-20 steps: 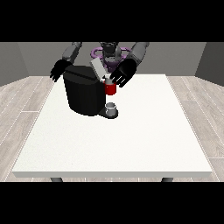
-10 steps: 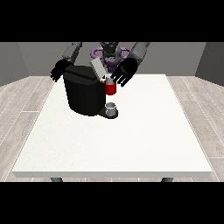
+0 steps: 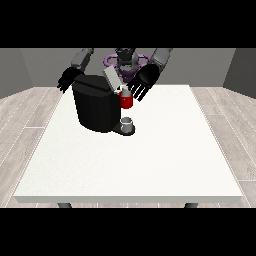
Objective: Insert the coffee pod into the coffee machine and close the lid
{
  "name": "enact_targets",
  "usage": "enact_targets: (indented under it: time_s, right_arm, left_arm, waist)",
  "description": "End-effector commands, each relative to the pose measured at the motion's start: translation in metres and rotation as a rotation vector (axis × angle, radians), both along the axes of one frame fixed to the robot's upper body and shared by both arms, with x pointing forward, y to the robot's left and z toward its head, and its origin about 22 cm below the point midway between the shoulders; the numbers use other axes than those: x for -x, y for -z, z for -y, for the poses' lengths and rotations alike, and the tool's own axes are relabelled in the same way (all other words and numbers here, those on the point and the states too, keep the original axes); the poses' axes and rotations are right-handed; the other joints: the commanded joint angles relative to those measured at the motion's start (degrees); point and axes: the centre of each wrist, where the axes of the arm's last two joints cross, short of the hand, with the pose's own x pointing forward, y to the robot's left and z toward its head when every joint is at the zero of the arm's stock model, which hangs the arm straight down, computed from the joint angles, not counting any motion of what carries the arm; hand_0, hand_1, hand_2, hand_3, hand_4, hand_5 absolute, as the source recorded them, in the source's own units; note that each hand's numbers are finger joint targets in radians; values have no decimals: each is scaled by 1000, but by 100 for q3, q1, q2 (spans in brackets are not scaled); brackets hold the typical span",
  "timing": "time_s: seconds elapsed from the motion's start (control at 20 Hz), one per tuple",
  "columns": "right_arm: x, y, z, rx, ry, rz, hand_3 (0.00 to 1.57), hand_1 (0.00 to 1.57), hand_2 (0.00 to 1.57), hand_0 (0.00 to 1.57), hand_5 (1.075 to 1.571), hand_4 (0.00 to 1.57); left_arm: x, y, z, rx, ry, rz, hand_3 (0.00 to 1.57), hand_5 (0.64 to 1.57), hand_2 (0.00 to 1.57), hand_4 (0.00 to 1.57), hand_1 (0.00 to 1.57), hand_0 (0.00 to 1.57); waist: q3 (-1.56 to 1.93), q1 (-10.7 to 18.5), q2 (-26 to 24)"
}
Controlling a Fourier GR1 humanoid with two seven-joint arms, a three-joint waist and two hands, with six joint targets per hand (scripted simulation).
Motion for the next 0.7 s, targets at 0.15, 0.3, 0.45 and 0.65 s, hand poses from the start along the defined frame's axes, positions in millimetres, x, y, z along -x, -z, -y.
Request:
enact_targets:
  time_s: [0.15, 0.3, 0.45, 0.65]
  right_arm:
    - [1, 12, -10, -10, 30, -28, 0, 0, 0, 0, 1571, 419]
    - [10, 20, 9, -11, 45, -75, 0, 0, 0, 0, 1571, 353]
    - [4, 21, -11, 9, 58, -73, 0, 0, 0, 0, 1571, 338]
    - [5, 21, 6, -2, 75, -52, 0, 0, 0, 0, 1571, 378]
  left_arm:
    - [-1, 4, 10, -76, 25, -58, 0, 1571, 0, 0, 0, 0]
    - [2, 31, 6, -67, 24, -84, 0, 1571, 0, 0, 0, 0]
    - [-1, 10, 22, -58, 24, -60, 0, 1571, 0, 0, 0, 0]
    - [2, 11, 3, -57, 31, -39, 0, 1571, 0, 0, 0, 0]
  waist:
    - [-7, 140, -67]
    - [-8, 198, -385]
    - [-8, 255, -287]
    - [-8, 315, -311]
